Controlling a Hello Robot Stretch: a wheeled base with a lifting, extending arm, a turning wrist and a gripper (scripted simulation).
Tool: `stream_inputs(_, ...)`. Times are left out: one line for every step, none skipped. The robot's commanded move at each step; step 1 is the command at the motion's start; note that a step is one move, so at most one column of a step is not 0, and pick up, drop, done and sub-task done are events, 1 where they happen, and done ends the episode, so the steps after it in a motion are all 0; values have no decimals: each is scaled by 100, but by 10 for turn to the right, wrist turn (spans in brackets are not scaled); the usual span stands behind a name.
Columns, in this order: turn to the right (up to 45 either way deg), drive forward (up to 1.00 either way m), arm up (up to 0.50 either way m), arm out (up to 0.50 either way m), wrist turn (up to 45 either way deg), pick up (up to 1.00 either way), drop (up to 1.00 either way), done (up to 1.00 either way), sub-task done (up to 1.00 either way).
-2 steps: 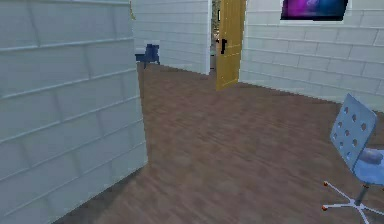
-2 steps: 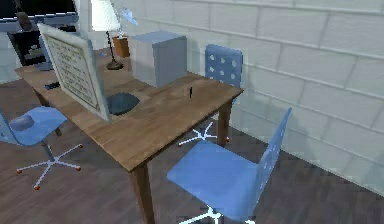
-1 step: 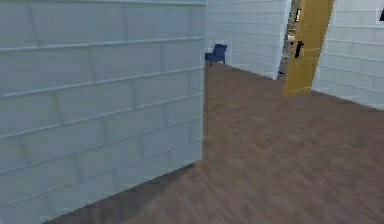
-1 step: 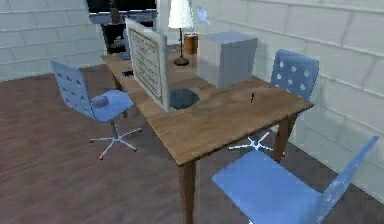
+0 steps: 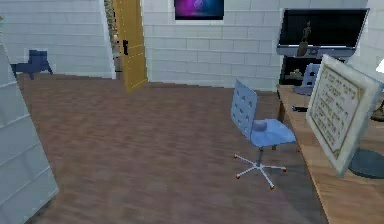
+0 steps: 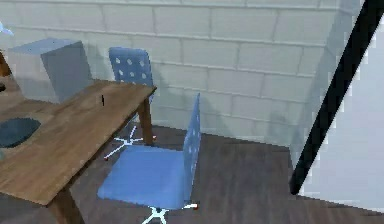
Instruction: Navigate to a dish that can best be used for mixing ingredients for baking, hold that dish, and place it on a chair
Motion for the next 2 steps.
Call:
stream_inputs(180, 0, 0, 0, 0, 0, 0, 0, 0)
stream_inputs(0, 50, 0, 0, 0, 0, 0, 0, 0)
